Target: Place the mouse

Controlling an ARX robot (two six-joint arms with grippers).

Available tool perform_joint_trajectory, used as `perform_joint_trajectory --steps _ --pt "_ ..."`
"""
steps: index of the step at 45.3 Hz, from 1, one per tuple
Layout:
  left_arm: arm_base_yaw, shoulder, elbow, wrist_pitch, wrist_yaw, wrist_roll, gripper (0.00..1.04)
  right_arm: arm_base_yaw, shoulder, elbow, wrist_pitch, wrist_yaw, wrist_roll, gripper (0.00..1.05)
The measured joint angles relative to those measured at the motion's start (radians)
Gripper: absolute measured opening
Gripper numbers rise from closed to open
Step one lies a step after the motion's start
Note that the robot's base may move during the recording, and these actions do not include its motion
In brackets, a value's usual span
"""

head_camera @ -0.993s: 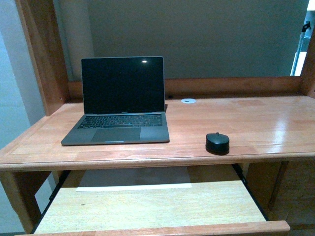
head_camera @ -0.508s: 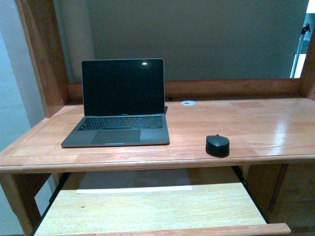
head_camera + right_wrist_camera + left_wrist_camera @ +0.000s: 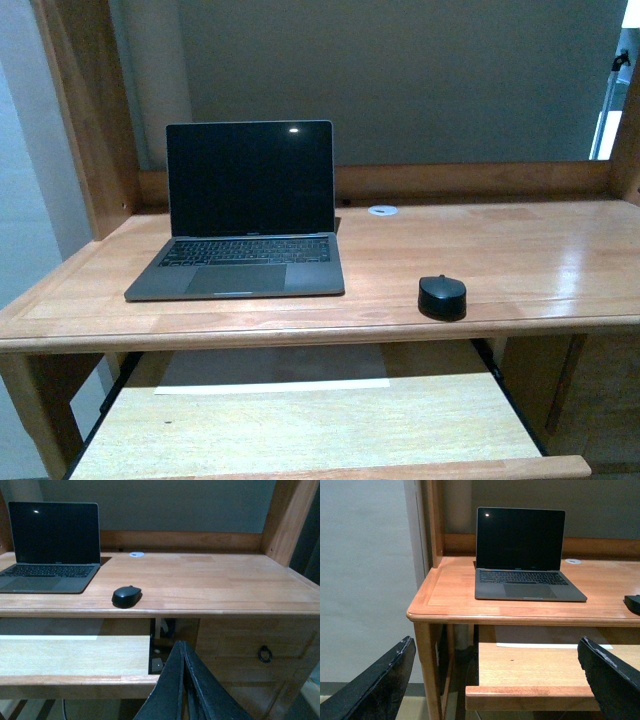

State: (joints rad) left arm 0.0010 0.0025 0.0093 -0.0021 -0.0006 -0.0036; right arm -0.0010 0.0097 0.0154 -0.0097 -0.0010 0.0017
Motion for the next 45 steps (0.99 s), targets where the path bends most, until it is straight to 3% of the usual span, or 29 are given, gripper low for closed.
perform_joint_trajectory --steps 3,7,22,28,45 --pt "0.0 0.0 0.0 -0.002 0.0 0.0 0.98 0.0 0.0 0.0 0.012 0.0 -0.003 0.04" --pt "0.0 0.0 0.0 -0.001 0.0 0.0 0.98 0.0 0.0 0.0 0.006 0.0 -0.003 0.2" --pt "0.0 0.0 0.0 -0.001 0.0 0.0 0.98 0.0 0.0 0.0 0.007 0.0 -0.002 0.64" --pt "0.0 0.0 0.0 -0.001 0.0 0.0 0.98 0.0 0.0 0.0 0.007 0.0 -0.002 0.99" --pt "0.0 0.0 0.0 -0.001 0.0 0.0 0.98 0.0 0.0 0.0 0.007 0.0 -0.003 0.98"
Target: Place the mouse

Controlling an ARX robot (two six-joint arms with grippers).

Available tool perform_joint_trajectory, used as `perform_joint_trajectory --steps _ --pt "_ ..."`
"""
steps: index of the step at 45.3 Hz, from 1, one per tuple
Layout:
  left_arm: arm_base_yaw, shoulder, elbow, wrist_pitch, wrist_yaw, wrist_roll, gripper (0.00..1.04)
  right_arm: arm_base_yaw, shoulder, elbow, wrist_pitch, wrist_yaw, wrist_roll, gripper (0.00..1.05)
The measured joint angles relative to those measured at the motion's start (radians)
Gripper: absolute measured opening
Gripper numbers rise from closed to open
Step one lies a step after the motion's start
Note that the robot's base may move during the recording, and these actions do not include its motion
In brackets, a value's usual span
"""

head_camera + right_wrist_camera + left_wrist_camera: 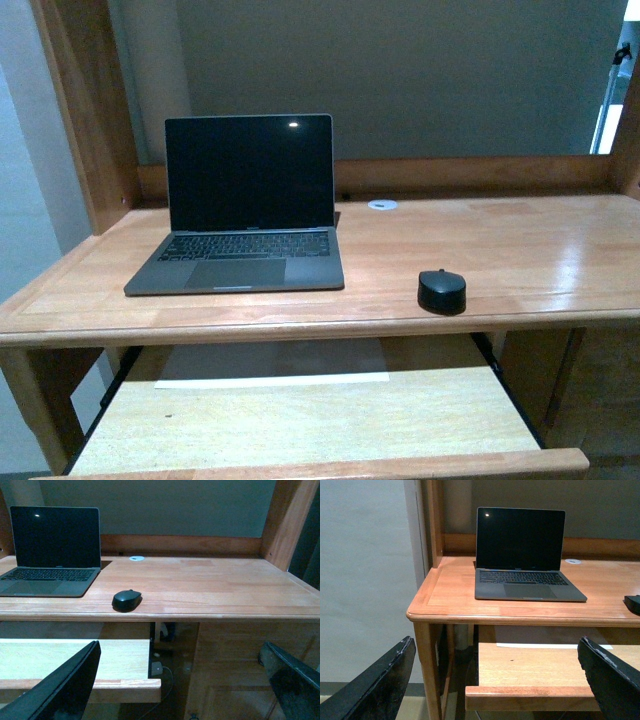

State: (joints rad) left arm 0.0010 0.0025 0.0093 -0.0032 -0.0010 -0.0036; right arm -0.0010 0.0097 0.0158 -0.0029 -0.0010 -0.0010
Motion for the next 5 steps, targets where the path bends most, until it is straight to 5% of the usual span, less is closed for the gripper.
perform_joint_trajectory --steps 5 --pt "0.0 0.0 0.0 0.0 0.0 0.0 0.98 0.0 0.0 0.0 0.0 0.0 0.0 0.98"
